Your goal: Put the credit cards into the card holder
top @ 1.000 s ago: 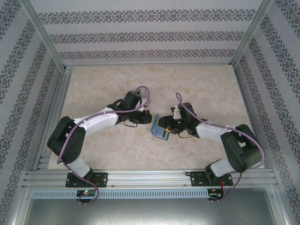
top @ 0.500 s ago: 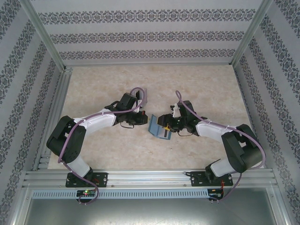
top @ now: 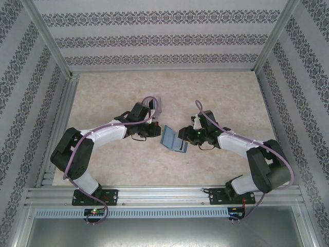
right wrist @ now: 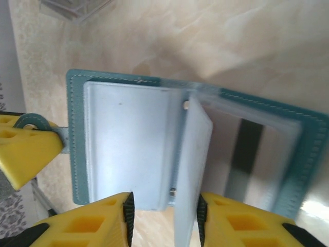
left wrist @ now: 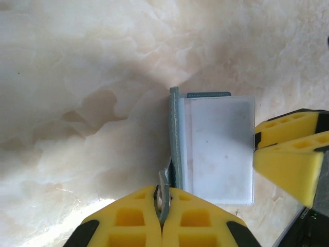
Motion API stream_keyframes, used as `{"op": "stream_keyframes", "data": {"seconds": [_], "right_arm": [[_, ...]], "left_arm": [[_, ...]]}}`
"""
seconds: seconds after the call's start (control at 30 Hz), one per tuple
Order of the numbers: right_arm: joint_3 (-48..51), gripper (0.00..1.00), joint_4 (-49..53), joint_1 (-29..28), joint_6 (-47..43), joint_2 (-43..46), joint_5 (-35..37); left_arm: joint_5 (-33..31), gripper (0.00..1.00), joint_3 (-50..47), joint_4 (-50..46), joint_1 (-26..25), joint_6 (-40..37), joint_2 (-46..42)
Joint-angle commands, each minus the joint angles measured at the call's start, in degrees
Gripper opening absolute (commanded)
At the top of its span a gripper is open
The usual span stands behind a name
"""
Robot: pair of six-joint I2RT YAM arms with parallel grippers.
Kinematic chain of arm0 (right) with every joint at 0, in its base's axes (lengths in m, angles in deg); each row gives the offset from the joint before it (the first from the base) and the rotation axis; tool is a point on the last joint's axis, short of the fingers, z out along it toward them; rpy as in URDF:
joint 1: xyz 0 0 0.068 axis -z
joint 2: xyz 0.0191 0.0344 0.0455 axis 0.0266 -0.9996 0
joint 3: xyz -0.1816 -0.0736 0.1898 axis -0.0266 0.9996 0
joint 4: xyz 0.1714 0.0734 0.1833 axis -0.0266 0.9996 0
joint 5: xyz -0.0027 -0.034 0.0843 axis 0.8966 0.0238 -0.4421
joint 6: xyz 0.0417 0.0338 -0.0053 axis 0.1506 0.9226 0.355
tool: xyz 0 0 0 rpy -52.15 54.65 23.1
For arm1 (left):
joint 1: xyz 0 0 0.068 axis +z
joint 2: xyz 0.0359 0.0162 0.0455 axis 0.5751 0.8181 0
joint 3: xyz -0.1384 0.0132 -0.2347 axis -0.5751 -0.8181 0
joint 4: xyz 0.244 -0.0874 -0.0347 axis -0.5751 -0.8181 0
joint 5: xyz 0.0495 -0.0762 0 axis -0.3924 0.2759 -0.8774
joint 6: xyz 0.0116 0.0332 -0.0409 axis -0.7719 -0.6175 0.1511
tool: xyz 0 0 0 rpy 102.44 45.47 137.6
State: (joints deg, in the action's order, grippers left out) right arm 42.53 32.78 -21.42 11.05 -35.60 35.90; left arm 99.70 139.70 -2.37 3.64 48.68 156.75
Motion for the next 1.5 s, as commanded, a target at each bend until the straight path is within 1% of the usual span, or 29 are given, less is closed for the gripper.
{"op": "stream_keyframes", "data": {"seconds": [0.0,0.13,0.27,0.43,0.5,0.57,0.6,0.7,0.83,1.03,1.13,1.23,1.3,1.37,1.47], "right_arm": [[-1.8,0.41,6.6,0.8,-3.9,2.7,4.2],[-3.1,0.41,7.2,0.6,-3.9,4.2,3.4],[-5.3,0.4,8.2,-1.5,-4.8,2.5,3.2],[-5.7,0.41,7.1,-2.4,-4.8,-1.0,3.8],[-6.2,0.41,7.1,-2.5,-5.0,-2.0,4.2],[-7.0,0.41,7.4,-2.5,-5.4,-2.8,4.2],[-7.3,0.41,7.5,-2.5,-5.5,-3.0,4.2],[-8.0,0.41,7.8,-2.7,-5.8,-3.3,4.1],[-8.4,0.41,8.4,-2.7,-6.2,-3.1,4.4],[-9.2,0.42,8.3,-2.7,-6.4,-2.8,5.0],[-10.9,0.43,7.7,-2.9,-6.5,-3.4,5.4],[-14.1,0.43,7.4,-3.2,-6.7,-5.1,6.0],[-16.2,0.44,6.9,-3.5,-6.7,-7.0,6.3],[-19.2,0.45,6.4,-3.7,-6.5,-9.3,5.3],[-23.7,0.46,5.7,-4.3,-6.6,-12.8,5.2]], "left_arm": [[-1.5,0.0,-1.2,0.1,0.6,0.8,-2.0],[-1.1,0.0,-2.5,1.0,0.7,2.1,-2.1],[-0.5,0.06,-4.6,2.1,0.7,3.4,-2.4],[0.2,0.23,-7.9,3.7,0.7,5.2,-4.7],[-1.0,0.34,-9.1,2.8,0.7,5.1,-6.1],[-2.6,0.39,-9.5,1.5,0.8,4.5,-7.3],[-3.4,0.43,-9.3,0.5,0.9,4.1,-7.9],[-5.1,0.49,-9.1,-1.0,1.4,3.2,-9.3],[-6.0,0.5,-8.5,-2.7,3.2,1.9,-10.3],[-5.1,0.49,-7.0,-2.7,7.7,0.6,-12.2],[-5.1,0.49,-5.3,-2.5,9.7,0.1,-11.8],[-4.7,0.49,-4.2,-0.3,11.6,1.4,-10.4],[-2.9,0.48,-3.4,2.1,13.1,2.9,-8.6],[0.4,0.48,-2.4,5.8,14.6,4.5,-6.2],[2.7,0.48,0.2,8.5,16.1,6.3,-3.1]]}}
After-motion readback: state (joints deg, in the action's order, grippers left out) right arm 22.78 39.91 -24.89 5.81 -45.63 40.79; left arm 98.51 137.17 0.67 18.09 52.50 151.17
